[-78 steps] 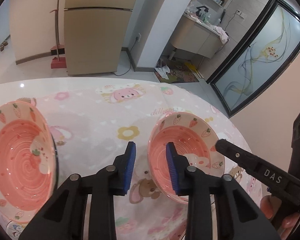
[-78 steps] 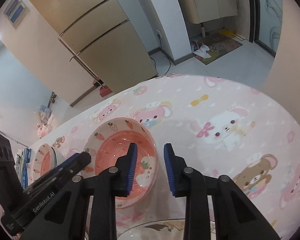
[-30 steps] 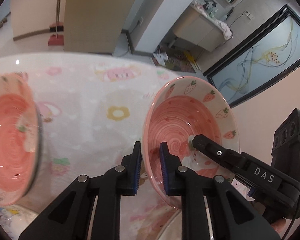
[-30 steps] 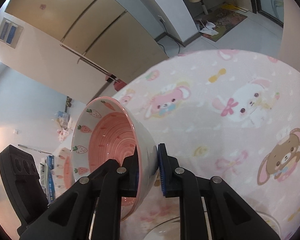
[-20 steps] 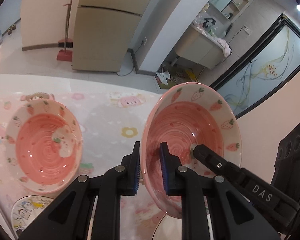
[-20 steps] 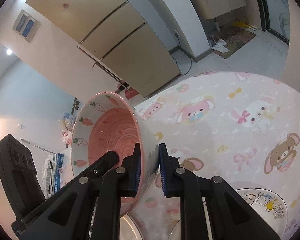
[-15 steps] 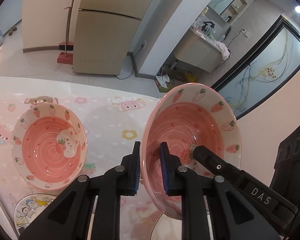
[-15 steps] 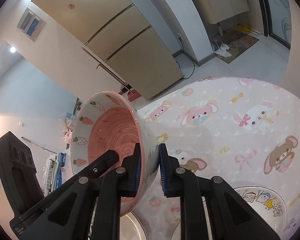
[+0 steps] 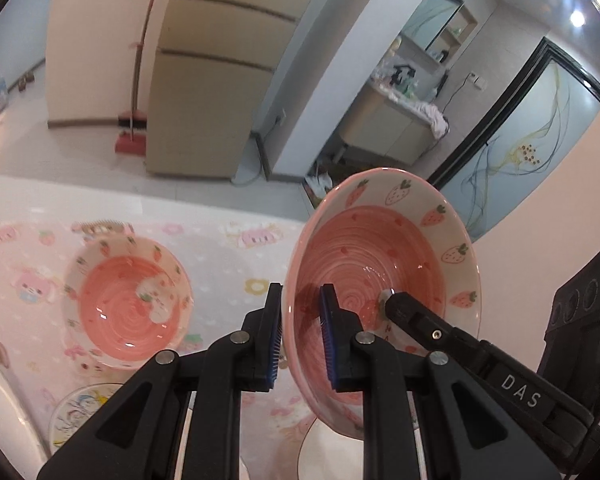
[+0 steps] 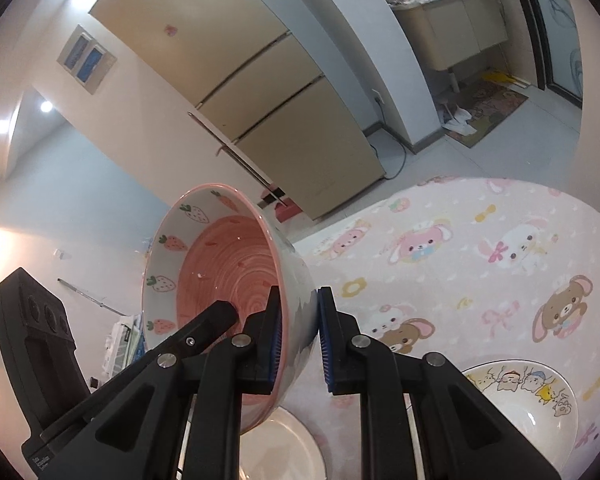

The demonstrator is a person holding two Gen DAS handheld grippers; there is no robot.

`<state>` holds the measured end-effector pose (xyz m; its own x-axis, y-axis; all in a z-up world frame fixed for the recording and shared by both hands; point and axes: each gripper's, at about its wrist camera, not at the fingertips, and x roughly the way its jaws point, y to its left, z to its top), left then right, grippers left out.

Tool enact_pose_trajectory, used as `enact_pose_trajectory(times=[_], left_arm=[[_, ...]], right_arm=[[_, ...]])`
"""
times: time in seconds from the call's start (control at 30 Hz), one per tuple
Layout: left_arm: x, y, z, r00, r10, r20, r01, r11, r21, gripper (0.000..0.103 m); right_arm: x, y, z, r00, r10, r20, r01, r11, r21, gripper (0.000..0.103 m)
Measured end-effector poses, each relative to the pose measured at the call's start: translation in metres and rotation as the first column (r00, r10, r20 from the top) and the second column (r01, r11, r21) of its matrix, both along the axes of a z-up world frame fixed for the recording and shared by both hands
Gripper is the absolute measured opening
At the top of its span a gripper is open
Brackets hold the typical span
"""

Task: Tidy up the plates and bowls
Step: 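Lift the gripped pink bowls off the cloth with both tools, then carry the left tool's pink bowl into the right tool's bowl, nesting them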

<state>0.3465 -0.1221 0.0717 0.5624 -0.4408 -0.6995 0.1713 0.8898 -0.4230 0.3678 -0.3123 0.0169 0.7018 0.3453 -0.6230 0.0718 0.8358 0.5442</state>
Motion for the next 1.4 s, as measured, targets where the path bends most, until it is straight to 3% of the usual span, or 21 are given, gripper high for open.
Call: enact_pose_trajectory(times=[0.1, 0.33, 0.43, 0.63, 0.73, 0.9, 1.4], left_arm=[[-0.005, 0.007, 0.014, 1.000, 0.017, 0.011, -0.017, 1.000, -0.001, 0.016], [-0.011, 0.051, 0.061, 0.992, 0.090, 0.093, -0.094, 0.994, 0.046, 0.016], [-0.018, 0.075, 0.066, 0.984, 0.128, 0.120, -0.135, 0.989, 0.053, 0.016], [-0.023, 0.111, 0.025, 0.979, 0.181, 0.099, -0.186, 0.982, 0.043, 0.016], [-0.013, 0.119, 0.002, 0.985, 0.169, 0.042, -0.171, 0.984, 0.044, 0.016], [-0.003, 0.127, -0.013, 0.985, 0.172, -0.005, -0.172, 0.985, 0.032, 0.016], [0.016, 0.127, -0.037, 0.982, 0.177, -0.071, -0.172, 0.982, 0.075, 0.017]], right_arm=[[-0.004, 0.020, 0.026, 0.999, -0.004, 0.053, 0.009, 0.996, -0.089, 0.018], [0.002, 0.065, 0.065, 0.987, 0.107, 0.124, -0.100, 0.993, -0.057, 0.018], [0.004, 0.090, 0.063, 0.979, 0.150, 0.136, -0.144, 0.988, -0.048, 0.017], [0.017, 0.128, 0.026, 0.977, 0.204, 0.069, -0.197, 0.976, -0.098, 0.018], [0.031, 0.135, 0.007, 0.979, 0.200, 0.022, -0.197, 0.975, -0.099, 0.018], [0.047, 0.127, -0.017, 0.973, 0.229, -0.011, -0.230, 0.973, -0.021, 0.017], [0.062, 0.138, -0.048, 0.965, 0.244, -0.093, -0.248, 0.968, -0.038, 0.018]])
